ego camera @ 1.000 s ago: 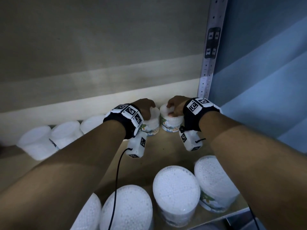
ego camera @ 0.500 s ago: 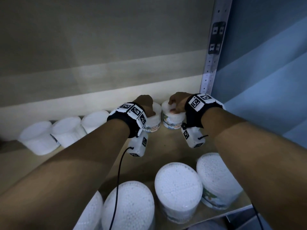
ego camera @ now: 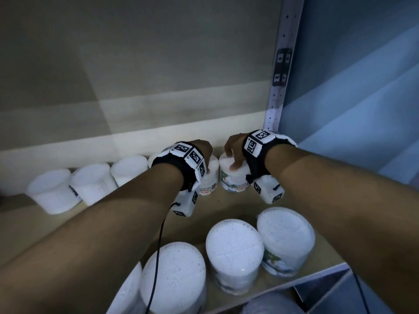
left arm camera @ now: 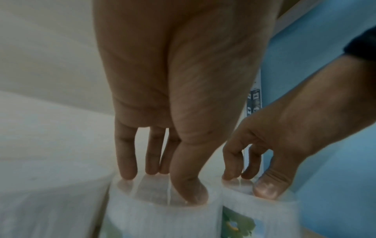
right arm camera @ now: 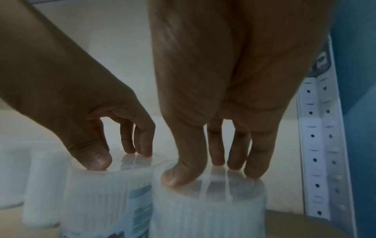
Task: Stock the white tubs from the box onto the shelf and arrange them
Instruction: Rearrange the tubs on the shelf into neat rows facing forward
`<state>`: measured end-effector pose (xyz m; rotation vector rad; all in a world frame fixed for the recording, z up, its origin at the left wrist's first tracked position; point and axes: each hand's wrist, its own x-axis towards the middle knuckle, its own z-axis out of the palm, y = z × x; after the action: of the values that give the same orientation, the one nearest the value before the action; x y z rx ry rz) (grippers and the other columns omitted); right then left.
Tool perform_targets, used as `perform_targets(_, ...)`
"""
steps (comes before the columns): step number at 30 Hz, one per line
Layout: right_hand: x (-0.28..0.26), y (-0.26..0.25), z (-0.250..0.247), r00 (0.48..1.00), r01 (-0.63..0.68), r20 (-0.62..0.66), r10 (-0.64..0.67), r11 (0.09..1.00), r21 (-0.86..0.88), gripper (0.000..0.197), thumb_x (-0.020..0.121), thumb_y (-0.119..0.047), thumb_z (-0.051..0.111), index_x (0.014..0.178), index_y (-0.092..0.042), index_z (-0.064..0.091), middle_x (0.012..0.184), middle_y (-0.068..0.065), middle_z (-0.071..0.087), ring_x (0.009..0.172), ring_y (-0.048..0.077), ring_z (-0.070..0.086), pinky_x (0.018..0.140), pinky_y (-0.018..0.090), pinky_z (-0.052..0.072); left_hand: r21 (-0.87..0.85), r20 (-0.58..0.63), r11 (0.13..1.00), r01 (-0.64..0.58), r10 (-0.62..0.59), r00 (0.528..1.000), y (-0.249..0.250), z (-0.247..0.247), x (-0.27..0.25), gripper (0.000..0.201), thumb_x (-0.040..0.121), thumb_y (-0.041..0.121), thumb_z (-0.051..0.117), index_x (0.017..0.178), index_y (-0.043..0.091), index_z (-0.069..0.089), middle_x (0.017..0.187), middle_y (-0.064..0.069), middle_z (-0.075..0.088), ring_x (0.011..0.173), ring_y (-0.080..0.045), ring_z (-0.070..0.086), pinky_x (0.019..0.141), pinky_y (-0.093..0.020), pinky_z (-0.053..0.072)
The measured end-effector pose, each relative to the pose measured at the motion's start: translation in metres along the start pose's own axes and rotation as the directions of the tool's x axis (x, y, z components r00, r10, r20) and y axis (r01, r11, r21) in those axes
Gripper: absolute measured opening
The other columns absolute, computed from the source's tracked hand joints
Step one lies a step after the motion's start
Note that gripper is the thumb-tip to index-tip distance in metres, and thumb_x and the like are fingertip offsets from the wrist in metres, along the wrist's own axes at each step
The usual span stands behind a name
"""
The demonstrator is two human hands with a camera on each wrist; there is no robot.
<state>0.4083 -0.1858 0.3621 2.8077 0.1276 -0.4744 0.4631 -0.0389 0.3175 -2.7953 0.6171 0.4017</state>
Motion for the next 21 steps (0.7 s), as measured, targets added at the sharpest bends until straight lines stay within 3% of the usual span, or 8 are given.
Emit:
perform_targets(2, 0.004, 0.002, 0.006, 0.999, -0.004, 0.034, 0.004, 1.000, 0.000, 0.072, 0.028, -0.078, 0.070, 0.083, -0.036, 0.048, 0.114, -0.010, 0.054, 0.095, 0.020, 0.061, 0.088, 0.037, 0.054, 0.033, 0.040, 0.999, -0.026, 0.025, 0.999, 0.012, -0.006, -0.016, 0.064, 0.040, 0.045, 0.079, 0.096, 0.018, 0.064, 0.100, -0.003, 0.066, 0.089, -0.024, 0.067, 0.079, -0.044, 0.057)
perform_targets(4, 0.011, 0.004, 0.015, 0.998, 0.022, 0.052, -0.025, 0.999, 0.047, 0.065, 0.026, -0.075, 0.075, 0.068, -0.035, 0.045, 0.096, -0.012, 0.058, 0.084, 0.019, 0.064, 0.080, 0.037, 0.058, 0.067, 0.018, 0.995, -0.069, 0.068, 0.998, 0.026, -0.014, -0.040, 0.043, 0.043, 0.041, 0.076, 0.076, 0.018, 0.059, 0.085, -0.005, 0.066, 0.080, -0.024, 0.068, 0.076, -0.045, 0.059)
perform_targets(6, 0.000, 0.003, 0.019, 0.997, 0.009, 0.071, -0.015, 0.997, 0.081, 0.061, 0.027, -0.071, 0.077, 0.064, -0.035, 0.045, 0.084, -0.013, 0.059, 0.079, 0.018, 0.065, 0.076, 0.037, 0.058, 0.079, 0.017, 0.991, -0.106, 0.105, 0.994, 0.040, -0.030, -0.079, 0.034, 0.050, 0.037, 0.075, 0.064, 0.020, 0.049, 0.077, -0.004, 0.061, 0.077, -0.025, 0.066, 0.075, -0.043, 0.059)
perform_targets(9, -0.018, 0.005, 0.028, 0.997, -0.015, 0.071, 0.008, 0.995, 0.096, 0.066, 0.021, -0.072, 0.077, 0.068, -0.034, 0.050, 0.076, -0.012, 0.063, 0.070, 0.015, 0.066, 0.070, 0.036, 0.059, 0.098, 0.007, 0.987, -0.127, 0.127, 0.992, 0.055, -0.036, -0.114, 0.031, 0.061, 0.031, 0.076, 0.073, 0.013, 0.054, 0.071, -0.003, 0.060, 0.073, -0.025, 0.065, 0.073, -0.039, 0.059)
perform_targets(12, -0.015, 0.012, 0.044, 1.000, 0.012, 0.018, -0.014, 0.994, 0.112, 0.073, 0.013, -0.076, 0.073, 0.072, -0.039, 0.050, 0.070, -0.012, 0.065, 0.062, 0.013, 0.066, 0.063, 0.036, 0.059, 0.118, -0.025, 0.978, -0.171, 0.175, 0.984, 0.065, -0.035, -0.129, 0.041, 0.066, 0.031, 0.077, 0.080, 0.010, 0.046, 0.064, -0.001, 0.053, 0.075, -0.027, 0.064, 0.076, -0.040, 0.058)
perform_targets(16, -0.063, 0.001, 0.030, 0.999, -0.014, 0.031, 0.012, 0.997, 0.082, 0.061, 0.026, -0.068, 0.078, 0.070, -0.036, 0.050, 0.075, -0.013, 0.064, 0.066, 0.013, 0.066, 0.065, 0.031, 0.058, 0.180, -0.037, 0.969, -0.170, 0.179, 0.983, 0.070, -0.024, -0.141, 0.039, 0.072, 0.032, 0.076, 0.101, 0.010, 0.063, 0.098, -0.006, 0.066, 0.082, -0.023, 0.060, 0.073, -0.030, 0.051)
perform_targets(18, -0.082, -0.003, 0.025, 0.999, 0.003, 0.052, -0.005, 0.999, 0.043, 0.052, 0.038, -0.064, 0.078, 0.070, -0.034, 0.050, 0.079, -0.014, 0.061, 0.072, 0.016, 0.064, 0.068, 0.030, 0.055, 0.159, -0.028, 0.973, -0.169, 0.176, 0.984, 0.073, -0.021, -0.145, 0.043, 0.065, 0.035, 0.078, 0.097, 0.014, 0.060, 0.102, -0.006, 0.068, 0.077, -0.022, 0.058, 0.077, -0.032, 0.053)
perform_targets(21, -0.081, -0.003, 0.035, 0.999, -0.011, 0.035, 0.011, 1.000, -0.001, 0.058, 0.026, -0.076, 0.070, 0.069, -0.048, 0.043, 0.072, -0.016, 0.056, 0.068, 0.014, 0.060, 0.070, 0.034, 0.055, 0.121, 0.000, 0.984, -0.130, 0.131, 0.991, 0.076, -0.022, -0.141, 0.036, 0.061, 0.038, 0.077, 0.074, 0.018, 0.050, 0.078, 0.000, 0.061, 0.078, -0.024, 0.062, 0.080, -0.040, 0.057)
